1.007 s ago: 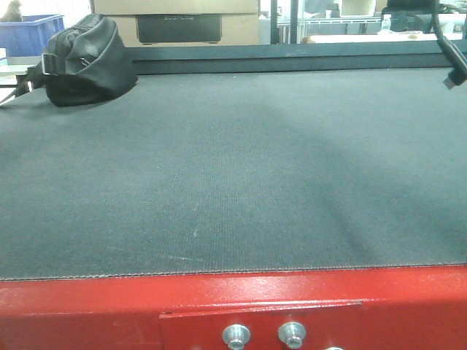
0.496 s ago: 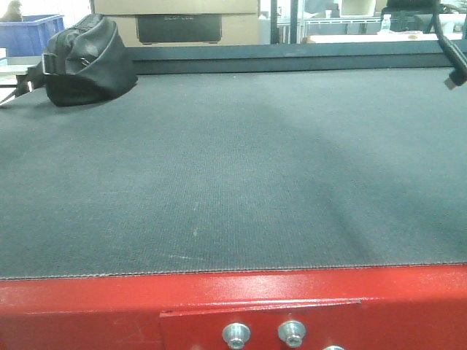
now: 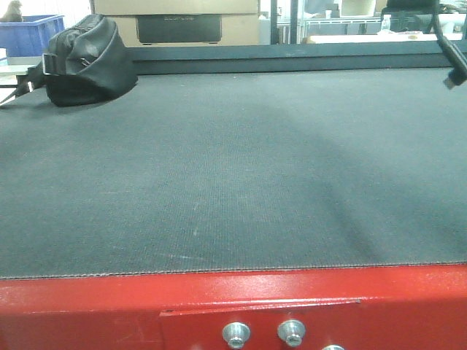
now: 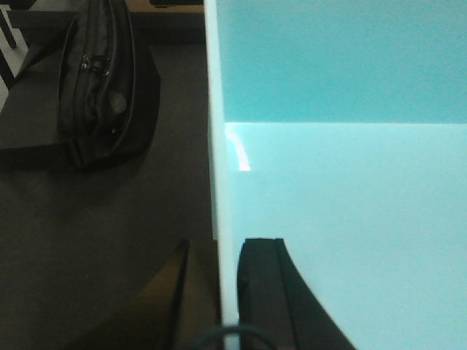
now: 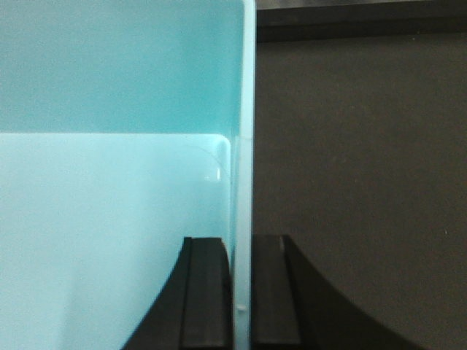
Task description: Fetch blue bin and place on conveyor start
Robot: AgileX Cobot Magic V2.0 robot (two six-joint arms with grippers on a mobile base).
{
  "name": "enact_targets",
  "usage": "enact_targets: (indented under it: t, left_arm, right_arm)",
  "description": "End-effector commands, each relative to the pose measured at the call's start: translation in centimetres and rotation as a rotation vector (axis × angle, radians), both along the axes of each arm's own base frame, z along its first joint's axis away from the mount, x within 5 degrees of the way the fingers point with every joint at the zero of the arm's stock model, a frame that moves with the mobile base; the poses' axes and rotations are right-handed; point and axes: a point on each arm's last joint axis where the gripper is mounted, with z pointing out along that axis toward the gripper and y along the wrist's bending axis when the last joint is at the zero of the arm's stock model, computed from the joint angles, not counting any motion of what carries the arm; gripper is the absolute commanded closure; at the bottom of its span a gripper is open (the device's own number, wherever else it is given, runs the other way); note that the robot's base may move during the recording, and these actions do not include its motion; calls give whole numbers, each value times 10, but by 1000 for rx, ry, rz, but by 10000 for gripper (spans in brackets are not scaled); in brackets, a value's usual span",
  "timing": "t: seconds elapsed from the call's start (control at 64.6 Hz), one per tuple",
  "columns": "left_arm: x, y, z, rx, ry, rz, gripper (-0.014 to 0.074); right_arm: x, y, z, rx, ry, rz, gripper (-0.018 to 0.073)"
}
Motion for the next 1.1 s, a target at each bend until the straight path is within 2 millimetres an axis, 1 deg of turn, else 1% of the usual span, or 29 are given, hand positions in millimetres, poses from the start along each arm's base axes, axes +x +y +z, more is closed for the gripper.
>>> enact_targets:
  t: [0.0,0.046,0.139,0.186,0.201,0.356,0.403,0.496,0.573,0.604,0.62,0.682,0.79,0.914,0.976,1.038,1.084]
  left_arm:
    - [7,-5,-11,-25,20,-5,707]
    - [10,-7,-19,-24,36,-10,707]
    - [18,-12,-43,-25,79,-18,707]
    - [23,-16,-57,-30,102,-29,707]
    - [24,-17,-65,-31,116,-32,707]
    - [33,-26,-111,-70,164,-59,707]
    - [34,-28,-126,-72,175,-74,707]
    - [34,-31,-156,-78,202,-100,707]
    - [35,-33,-176,-75,215,-115,707]
    - [35,-33,-183,-70,227,-118,707]
    - [35,-33,-190,-65,244,-117,707]
    - [34,-33,-203,-54,281,-114,707]
    - [34,-33,-215,-42,314,-112,707]
    - [36,-33,-219,-37,319,-113,707]
    - [37,-34,-220,-36,318,-114,707]
    - [37,-34,-222,-34,322,-114,681]
    - [38,-34,-223,-34,322,-115,627]
  right_arm:
    - [8,3,-19,-20,21,11,722]
    - [11,5,-33,-22,47,22,722]
    - [16,11,-56,-3,72,53,722]
    - [18,13,-71,11,90,53,722]
    - [19,13,-74,21,95,49,722]
    - [21,16,-111,25,144,55,722]
    - [20,16,-126,19,166,61,722]
    - [20,17,-148,26,175,76,722]
    - [19,19,-161,31,165,96,722]
    - [19,19,-164,33,160,102,722]
    - [19,19,-165,35,157,105,722]
    - [19,20,-170,40,146,115,722]
    - [26,24,-179,45,144,124,722]
    - [34,28,-204,60,213,112,722]
    - [36,30,-210,75,236,105,715]
    - [36,30,-211,93,245,99,643]
    - [36,30,-211,93,245,99,558]
